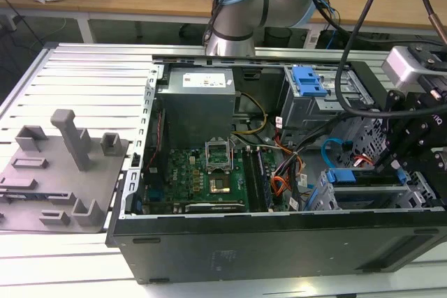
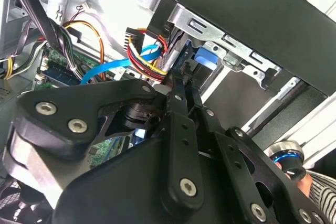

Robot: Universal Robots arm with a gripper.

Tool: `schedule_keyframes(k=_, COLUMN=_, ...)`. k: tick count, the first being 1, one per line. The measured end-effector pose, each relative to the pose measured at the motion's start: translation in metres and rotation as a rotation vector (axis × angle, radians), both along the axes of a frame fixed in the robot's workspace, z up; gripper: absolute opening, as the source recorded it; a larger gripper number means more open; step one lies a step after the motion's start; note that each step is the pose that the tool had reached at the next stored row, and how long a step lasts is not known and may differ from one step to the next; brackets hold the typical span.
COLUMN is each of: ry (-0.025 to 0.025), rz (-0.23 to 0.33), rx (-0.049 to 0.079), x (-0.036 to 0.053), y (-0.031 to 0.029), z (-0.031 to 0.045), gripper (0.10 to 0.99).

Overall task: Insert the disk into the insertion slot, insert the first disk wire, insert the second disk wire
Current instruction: 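Insert the first disk wire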

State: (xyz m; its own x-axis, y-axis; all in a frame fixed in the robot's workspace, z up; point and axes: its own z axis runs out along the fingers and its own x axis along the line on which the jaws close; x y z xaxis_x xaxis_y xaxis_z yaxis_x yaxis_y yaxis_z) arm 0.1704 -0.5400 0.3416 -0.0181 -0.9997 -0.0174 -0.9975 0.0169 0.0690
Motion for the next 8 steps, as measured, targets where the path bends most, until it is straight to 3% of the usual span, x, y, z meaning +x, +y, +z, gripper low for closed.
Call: schedule_keyframes(k=8, ry=0.0033, rz=0.0, rx=0.004, x=0.0012, y=0.0001, z=-0.0056, gripper=0.173)
